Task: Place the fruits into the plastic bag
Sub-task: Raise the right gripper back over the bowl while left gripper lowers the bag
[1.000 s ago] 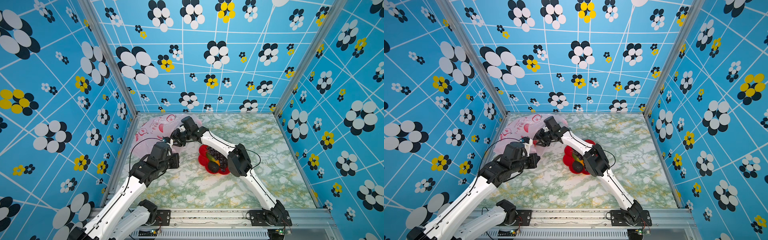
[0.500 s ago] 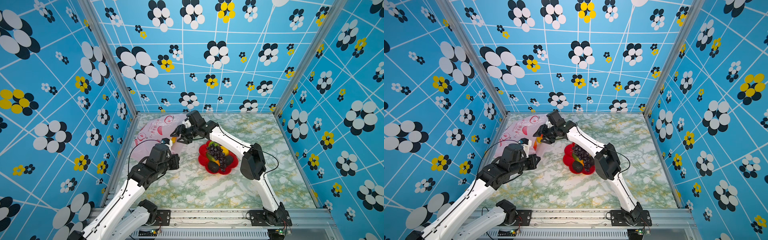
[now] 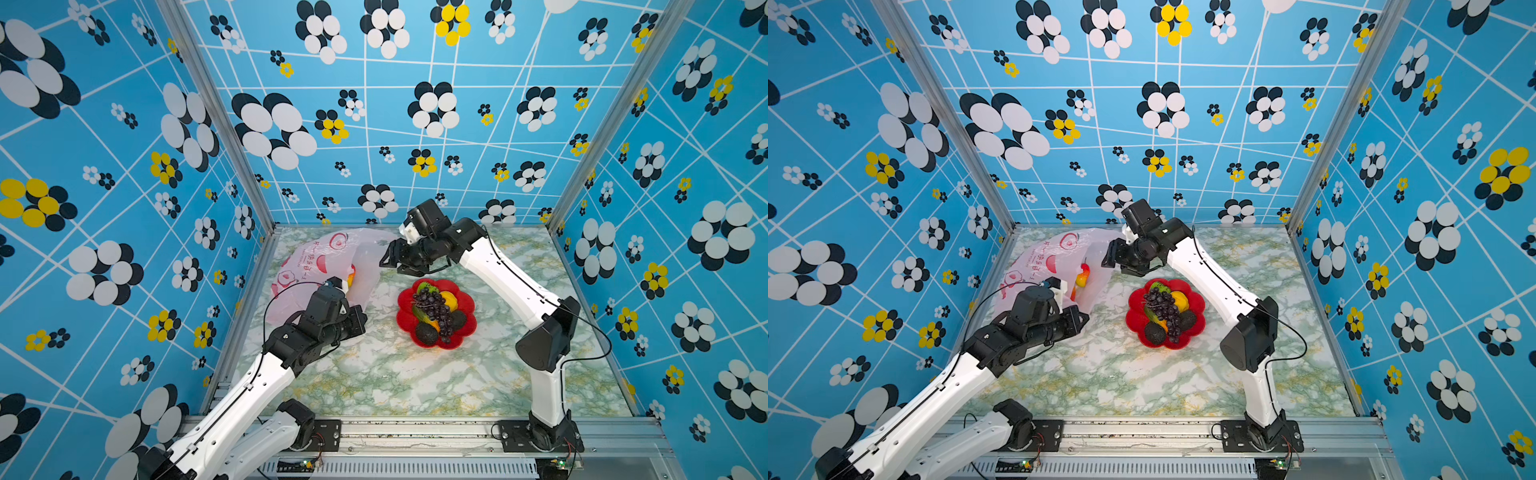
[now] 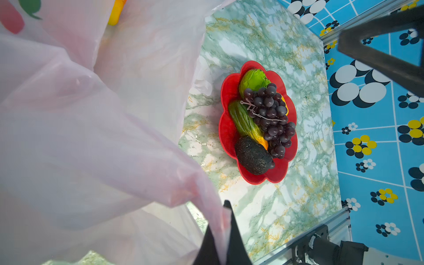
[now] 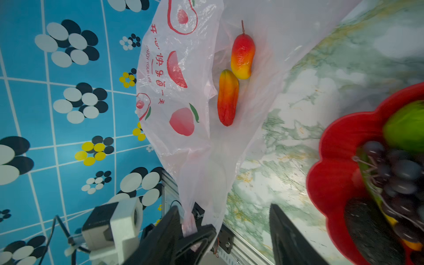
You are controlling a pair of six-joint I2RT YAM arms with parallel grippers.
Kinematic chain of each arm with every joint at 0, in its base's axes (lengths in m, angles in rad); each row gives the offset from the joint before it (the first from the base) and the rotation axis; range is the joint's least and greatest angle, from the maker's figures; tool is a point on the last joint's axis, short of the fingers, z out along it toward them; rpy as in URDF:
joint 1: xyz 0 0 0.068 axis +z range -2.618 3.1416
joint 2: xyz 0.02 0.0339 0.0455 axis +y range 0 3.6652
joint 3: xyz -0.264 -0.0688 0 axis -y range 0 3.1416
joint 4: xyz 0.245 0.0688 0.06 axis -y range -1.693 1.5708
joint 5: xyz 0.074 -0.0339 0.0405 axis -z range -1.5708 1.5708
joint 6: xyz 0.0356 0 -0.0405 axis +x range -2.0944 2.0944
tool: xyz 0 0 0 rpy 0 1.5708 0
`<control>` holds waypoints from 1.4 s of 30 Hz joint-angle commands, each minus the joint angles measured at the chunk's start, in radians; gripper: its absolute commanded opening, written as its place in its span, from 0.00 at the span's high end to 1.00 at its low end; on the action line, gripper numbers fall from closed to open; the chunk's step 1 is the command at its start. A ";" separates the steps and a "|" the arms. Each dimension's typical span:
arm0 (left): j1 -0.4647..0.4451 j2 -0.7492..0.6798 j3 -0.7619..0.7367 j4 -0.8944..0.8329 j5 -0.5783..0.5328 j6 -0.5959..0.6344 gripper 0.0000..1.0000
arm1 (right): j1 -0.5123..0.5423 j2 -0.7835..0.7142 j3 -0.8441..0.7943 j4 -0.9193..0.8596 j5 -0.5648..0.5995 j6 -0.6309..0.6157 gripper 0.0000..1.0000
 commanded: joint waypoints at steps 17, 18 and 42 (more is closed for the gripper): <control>-0.460 0.251 0.198 -0.106 -0.405 -0.243 1.00 | -0.137 -0.387 -0.483 -0.184 0.162 -0.400 0.01; -0.472 0.242 0.195 -0.132 -0.440 -0.268 1.00 | -0.137 -0.384 -0.493 -0.195 0.164 -0.421 0.01; -0.602 -0.001 0.101 -0.392 -0.687 -0.543 1.00 | -0.136 -0.101 -0.473 -0.105 0.176 -0.532 0.01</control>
